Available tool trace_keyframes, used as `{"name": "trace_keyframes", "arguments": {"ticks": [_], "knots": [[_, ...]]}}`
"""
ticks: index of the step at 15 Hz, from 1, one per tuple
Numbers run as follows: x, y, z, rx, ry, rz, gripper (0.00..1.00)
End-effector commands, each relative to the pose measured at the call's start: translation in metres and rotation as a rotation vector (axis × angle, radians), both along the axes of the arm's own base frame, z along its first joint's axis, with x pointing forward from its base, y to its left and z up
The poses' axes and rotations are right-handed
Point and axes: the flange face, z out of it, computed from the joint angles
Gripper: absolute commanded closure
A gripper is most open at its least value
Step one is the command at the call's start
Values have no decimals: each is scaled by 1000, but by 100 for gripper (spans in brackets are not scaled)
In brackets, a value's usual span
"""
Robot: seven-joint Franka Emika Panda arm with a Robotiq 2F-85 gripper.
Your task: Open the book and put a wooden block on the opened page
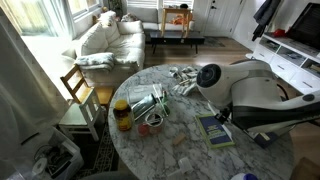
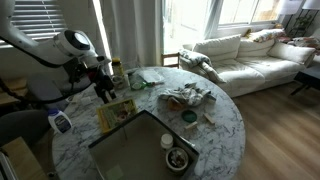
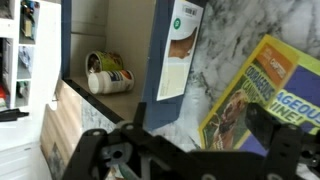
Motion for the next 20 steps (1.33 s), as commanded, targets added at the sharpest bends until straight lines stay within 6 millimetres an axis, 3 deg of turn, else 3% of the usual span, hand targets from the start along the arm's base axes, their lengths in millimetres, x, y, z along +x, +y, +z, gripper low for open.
{"name": "trace_keyframes", "arguments": {"ticks": [1,5,10,11,17,20], "knots": [[-4,22,23,140,49,133,0],[1,49,33,275,105,295,0],[14,82,13,419,171,520,0],[9,72,26,365,142,453,0],[11,73,25,371,140,460,0],[22,89,3,465,155,619,0]]}}
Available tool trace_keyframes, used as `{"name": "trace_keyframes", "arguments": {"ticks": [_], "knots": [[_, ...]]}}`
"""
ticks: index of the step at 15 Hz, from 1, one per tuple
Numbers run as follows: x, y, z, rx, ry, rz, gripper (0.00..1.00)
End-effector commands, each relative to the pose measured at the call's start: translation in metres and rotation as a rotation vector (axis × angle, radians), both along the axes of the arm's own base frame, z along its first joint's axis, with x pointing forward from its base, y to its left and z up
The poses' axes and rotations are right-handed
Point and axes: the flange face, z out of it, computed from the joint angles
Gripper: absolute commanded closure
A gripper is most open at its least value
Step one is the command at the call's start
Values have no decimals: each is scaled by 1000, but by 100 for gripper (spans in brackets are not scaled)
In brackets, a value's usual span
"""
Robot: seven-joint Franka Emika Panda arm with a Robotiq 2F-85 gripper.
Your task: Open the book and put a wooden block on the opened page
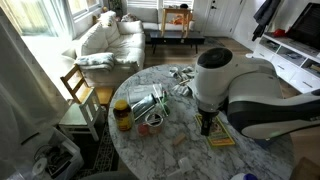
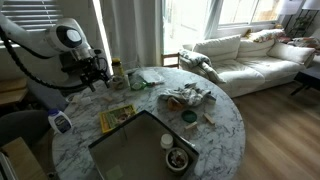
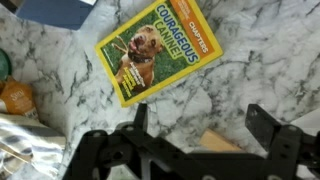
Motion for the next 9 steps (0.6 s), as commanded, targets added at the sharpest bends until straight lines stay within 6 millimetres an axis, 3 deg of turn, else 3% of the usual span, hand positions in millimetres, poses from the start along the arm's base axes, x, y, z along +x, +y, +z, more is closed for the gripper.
{"name": "trace_keyframes", "arguments": {"ticks": [1,6,9], "knots": [[14,16,-27,110,9,157,0],[28,29,-67,242,53,380,0],[37,34,-88,286,115,429,0]]}}
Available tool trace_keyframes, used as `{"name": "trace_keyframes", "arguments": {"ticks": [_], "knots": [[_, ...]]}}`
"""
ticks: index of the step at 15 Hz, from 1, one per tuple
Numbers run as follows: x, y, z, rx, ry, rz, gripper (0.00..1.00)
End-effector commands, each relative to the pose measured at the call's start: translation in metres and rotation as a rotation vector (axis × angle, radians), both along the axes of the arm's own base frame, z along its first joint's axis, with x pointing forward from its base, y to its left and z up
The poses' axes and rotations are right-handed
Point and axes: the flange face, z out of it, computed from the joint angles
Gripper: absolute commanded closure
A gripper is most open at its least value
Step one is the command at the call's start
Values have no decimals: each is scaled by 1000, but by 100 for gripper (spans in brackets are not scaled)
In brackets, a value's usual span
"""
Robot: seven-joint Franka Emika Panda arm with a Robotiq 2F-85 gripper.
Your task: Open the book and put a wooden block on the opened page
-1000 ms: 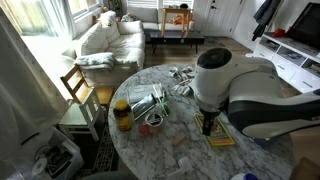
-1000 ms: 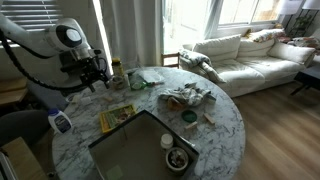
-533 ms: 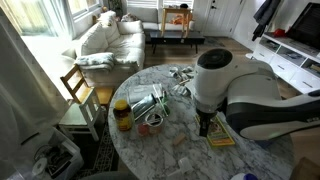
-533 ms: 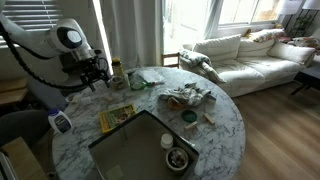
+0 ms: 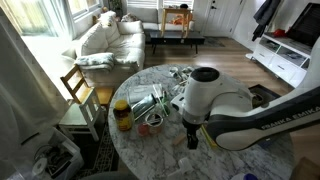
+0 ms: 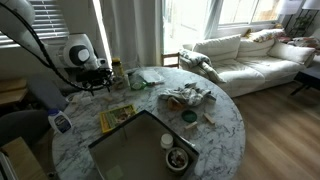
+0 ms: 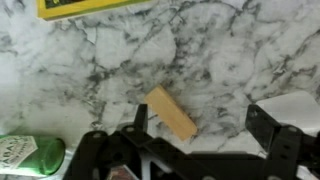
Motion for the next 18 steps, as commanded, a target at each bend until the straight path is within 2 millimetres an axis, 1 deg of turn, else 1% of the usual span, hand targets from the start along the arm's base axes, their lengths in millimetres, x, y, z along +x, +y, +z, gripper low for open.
{"name": "trace_keyframes", "arguments": {"ticks": [1,4,6,9,10,12,13,17,18], "knots": [[17,4,-24,53,54,76,0],[30,1,-31,63,48,129,0],[37,-6,-34,62,39,153,0],[42,-10,-40,75,45,184,0],[42,-10,-43,83,50,192,5],[41,-8,-47,101,62,204,29],[40,-6,-49,107,67,208,30],[37,-5,-50,118,71,212,63],[37,-7,-50,119,68,214,69]]}}
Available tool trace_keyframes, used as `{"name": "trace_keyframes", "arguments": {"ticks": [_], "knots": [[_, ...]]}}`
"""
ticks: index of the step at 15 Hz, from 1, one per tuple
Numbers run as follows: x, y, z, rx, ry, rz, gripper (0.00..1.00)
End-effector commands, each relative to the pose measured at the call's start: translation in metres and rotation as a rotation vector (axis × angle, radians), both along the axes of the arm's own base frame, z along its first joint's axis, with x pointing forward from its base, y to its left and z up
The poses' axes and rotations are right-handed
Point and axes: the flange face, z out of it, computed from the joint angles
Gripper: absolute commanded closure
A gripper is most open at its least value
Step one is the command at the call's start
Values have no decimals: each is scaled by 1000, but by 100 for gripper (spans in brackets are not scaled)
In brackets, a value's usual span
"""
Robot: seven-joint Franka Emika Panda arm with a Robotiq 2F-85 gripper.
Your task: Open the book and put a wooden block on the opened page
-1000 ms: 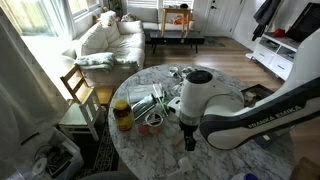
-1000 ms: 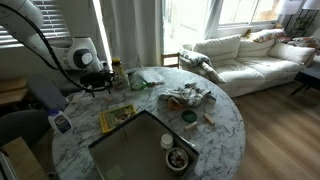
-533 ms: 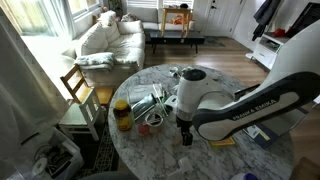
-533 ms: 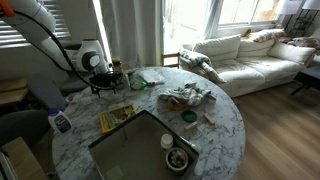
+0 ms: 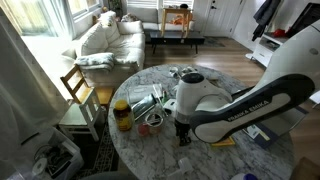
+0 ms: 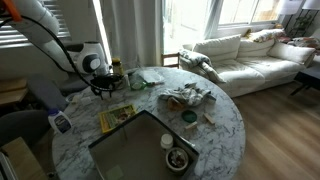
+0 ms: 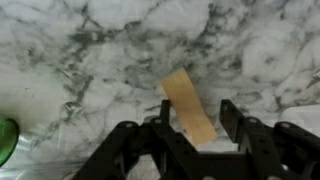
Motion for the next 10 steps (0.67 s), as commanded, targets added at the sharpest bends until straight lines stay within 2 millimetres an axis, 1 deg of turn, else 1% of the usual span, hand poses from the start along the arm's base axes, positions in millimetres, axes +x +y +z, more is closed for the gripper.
{"name": "trace_keyframes", "arguments": {"ticks": [1,3,5,6,7,8,9,10], "knots": [[0,-6,-4,22,0,4,78],[0,-10,-3,15,-2,-3,94],[-2,-12,-2,12,-3,-7,95],[-2,-12,-2,14,-3,-5,99],[-2,-12,-1,13,-5,-5,96],[-2,-12,3,14,-9,-1,100],[-3,-12,4,12,-9,0,100],[-3,-11,3,16,-10,-1,67]]}}
